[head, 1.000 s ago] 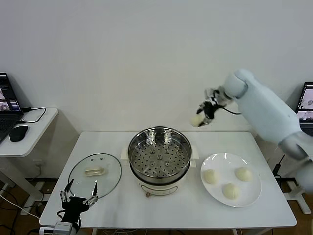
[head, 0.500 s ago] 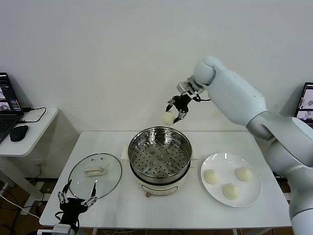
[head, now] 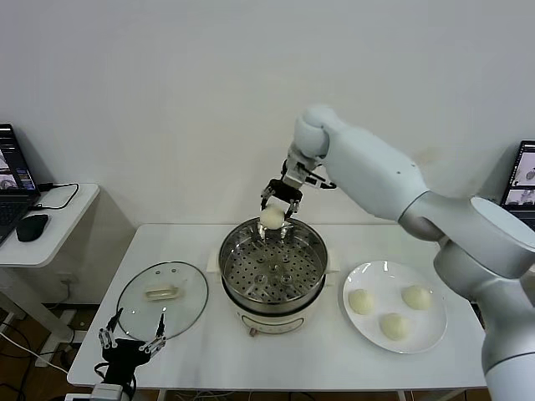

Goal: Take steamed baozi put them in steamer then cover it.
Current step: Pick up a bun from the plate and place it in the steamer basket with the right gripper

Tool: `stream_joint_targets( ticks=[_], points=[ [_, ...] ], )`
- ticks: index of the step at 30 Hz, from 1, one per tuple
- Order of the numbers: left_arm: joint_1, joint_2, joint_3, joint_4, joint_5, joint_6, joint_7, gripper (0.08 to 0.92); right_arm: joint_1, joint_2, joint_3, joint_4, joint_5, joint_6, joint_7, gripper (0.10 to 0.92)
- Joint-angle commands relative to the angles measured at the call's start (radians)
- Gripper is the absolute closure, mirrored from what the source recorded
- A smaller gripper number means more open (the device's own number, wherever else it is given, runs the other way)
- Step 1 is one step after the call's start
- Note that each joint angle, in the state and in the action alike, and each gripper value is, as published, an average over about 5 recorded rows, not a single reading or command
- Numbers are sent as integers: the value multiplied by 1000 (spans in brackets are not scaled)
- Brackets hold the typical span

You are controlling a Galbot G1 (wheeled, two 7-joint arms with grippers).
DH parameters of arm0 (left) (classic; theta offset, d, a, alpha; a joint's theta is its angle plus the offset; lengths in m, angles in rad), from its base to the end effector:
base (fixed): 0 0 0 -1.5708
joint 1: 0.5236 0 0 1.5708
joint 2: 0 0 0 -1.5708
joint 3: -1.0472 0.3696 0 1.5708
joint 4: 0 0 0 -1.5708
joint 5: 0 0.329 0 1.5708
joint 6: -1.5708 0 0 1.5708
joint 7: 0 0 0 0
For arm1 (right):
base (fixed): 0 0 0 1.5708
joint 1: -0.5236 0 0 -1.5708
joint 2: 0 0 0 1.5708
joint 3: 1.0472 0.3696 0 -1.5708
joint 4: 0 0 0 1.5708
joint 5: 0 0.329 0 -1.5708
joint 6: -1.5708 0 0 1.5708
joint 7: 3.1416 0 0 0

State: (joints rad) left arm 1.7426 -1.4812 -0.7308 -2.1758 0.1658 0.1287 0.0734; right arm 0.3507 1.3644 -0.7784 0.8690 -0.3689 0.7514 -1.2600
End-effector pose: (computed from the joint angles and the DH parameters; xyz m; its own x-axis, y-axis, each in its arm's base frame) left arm 0.0901 0.0718 -0.3054 -0.9725 -0.0927 0.2138 -0.0142 0.9393 0.3429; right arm 0.6215 0.1178 -0.0408 -0.1583 -0.2681 0.9503 -0.1500 -0.9447 -0.2915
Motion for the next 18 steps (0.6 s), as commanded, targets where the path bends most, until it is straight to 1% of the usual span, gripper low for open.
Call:
stream_joint_targets(
  ticks=[1, 12, 18],
  points=[
    [0, -2, 2, 3, 3, 0, 0, 177, -20, 20, -23, 9, -120, 77, 63, 423],
    [-3, -3, 14, 28, 7, -1, 0, 177, -66, 63, -14, -68, -154, 77, 113, 417],
    [-5, 1, 12, 36, 6, 0, 0, 177, -93, 77, -10, -86, -169, 76, 119, 416]
  ],
)
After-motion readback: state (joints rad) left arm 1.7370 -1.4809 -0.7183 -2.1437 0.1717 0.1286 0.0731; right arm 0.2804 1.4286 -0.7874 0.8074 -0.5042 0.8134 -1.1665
